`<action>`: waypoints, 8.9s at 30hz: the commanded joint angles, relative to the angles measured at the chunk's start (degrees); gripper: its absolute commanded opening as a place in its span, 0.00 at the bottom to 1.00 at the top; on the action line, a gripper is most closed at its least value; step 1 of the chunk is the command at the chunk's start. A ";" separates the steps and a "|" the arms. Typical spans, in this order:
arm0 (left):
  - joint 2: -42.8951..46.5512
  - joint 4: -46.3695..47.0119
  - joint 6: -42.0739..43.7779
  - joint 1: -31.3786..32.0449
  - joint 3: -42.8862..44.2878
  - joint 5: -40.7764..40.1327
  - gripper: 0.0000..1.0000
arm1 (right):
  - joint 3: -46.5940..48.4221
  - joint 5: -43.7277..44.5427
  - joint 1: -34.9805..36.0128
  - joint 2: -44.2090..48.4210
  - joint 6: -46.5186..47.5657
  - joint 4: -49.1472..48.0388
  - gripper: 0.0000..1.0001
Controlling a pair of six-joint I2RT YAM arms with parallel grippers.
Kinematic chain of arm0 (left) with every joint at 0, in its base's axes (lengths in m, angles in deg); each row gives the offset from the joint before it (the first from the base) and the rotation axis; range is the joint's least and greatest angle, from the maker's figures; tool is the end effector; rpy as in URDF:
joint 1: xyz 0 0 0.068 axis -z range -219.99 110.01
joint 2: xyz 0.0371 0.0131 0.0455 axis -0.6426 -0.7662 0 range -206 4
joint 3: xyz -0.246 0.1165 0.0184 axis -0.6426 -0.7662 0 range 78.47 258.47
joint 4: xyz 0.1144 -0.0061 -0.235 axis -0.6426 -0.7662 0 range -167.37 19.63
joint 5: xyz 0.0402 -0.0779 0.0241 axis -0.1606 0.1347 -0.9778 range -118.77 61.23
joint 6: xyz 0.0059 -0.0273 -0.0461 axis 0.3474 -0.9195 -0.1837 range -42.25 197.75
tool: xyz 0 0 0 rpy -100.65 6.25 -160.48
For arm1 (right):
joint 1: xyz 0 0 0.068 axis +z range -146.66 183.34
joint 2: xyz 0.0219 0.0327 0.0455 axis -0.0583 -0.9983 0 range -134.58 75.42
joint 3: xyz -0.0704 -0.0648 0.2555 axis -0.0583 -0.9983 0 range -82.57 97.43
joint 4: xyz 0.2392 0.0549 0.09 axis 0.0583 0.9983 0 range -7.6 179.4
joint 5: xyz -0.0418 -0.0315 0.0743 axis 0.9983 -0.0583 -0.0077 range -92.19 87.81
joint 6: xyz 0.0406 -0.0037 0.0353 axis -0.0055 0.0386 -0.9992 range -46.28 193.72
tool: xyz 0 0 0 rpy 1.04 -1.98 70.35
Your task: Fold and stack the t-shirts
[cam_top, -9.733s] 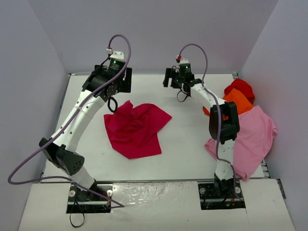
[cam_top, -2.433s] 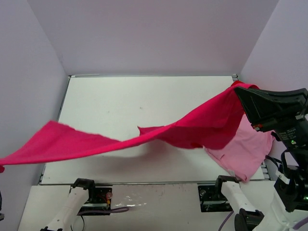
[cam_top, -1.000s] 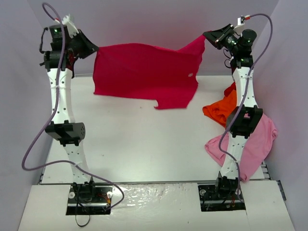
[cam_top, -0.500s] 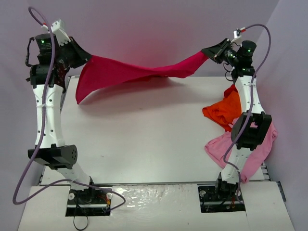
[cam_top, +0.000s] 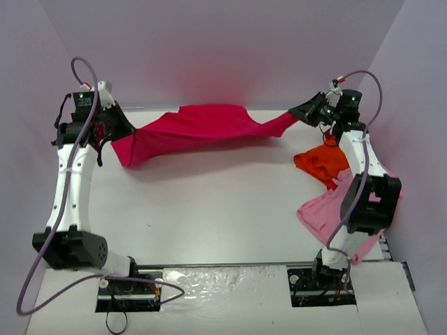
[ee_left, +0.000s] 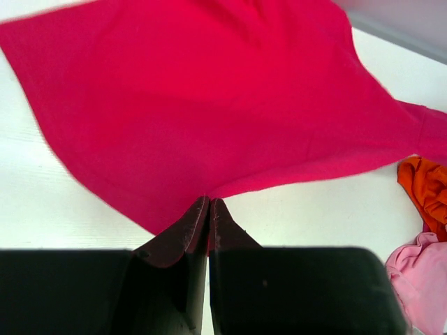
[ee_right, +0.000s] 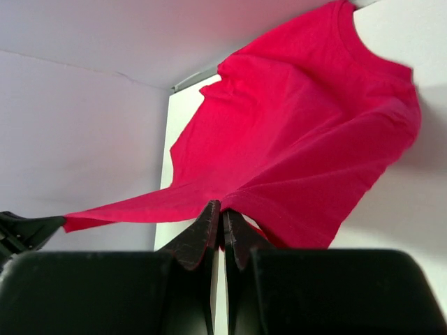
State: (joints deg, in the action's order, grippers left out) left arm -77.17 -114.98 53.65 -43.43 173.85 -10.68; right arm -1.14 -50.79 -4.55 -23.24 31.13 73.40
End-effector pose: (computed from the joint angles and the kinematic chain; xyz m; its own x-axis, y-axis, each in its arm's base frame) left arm 0.2954 0.0068 0.4381 -0.5470 -0.4217 -0.7232 -0.0143 0.8684 -0.4956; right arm 0.4077 -0.0295 0.3453 -0.5405 0.5267 -0.6561 -0.3787 0.5440 0.7487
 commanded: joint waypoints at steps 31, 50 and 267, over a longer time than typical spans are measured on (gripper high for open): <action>44.06 -6.96 0.88 2.83 19.29 -2.28 0.00 | 18.43 17.61 3.34 56.60 12.81 30.98 0.00; 33.79 1.49 6.08 2.83 -0.06 -8.95 0.00 | 1.14 20.76 3.41 42.09 10.86 19.00 0.00; 16.45 15.76 -18.72 38.33 -43.17 -33.78 0.89 | 16.21 47.28 26.89 -30.28 21.78 11.38 0.00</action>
State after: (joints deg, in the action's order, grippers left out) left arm -62.83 -97.23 33.98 -5.22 128.12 -41.93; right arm 12.38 -3.32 23.81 -52.62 52.28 84.51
